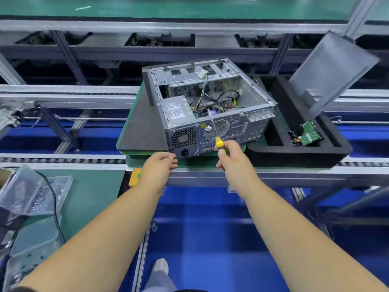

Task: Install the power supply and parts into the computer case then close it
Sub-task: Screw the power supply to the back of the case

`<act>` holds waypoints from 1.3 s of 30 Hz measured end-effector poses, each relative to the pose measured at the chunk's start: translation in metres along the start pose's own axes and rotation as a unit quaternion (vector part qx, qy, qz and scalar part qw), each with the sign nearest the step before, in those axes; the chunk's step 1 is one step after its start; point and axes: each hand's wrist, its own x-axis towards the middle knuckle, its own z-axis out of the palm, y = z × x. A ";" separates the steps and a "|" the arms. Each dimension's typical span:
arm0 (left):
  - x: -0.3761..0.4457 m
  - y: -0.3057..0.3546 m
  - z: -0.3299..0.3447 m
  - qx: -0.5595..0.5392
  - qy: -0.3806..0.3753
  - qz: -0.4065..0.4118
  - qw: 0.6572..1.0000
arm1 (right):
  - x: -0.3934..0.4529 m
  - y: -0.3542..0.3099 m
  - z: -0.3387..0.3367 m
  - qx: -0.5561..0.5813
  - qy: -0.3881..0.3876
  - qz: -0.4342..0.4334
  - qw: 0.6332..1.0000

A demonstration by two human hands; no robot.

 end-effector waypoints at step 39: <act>0.051 -0.038 0.011 -0.253 -0.058 -0.189 0.947 | -0.021 0.040 0.109 -0.001 -0.091 0.192 0.977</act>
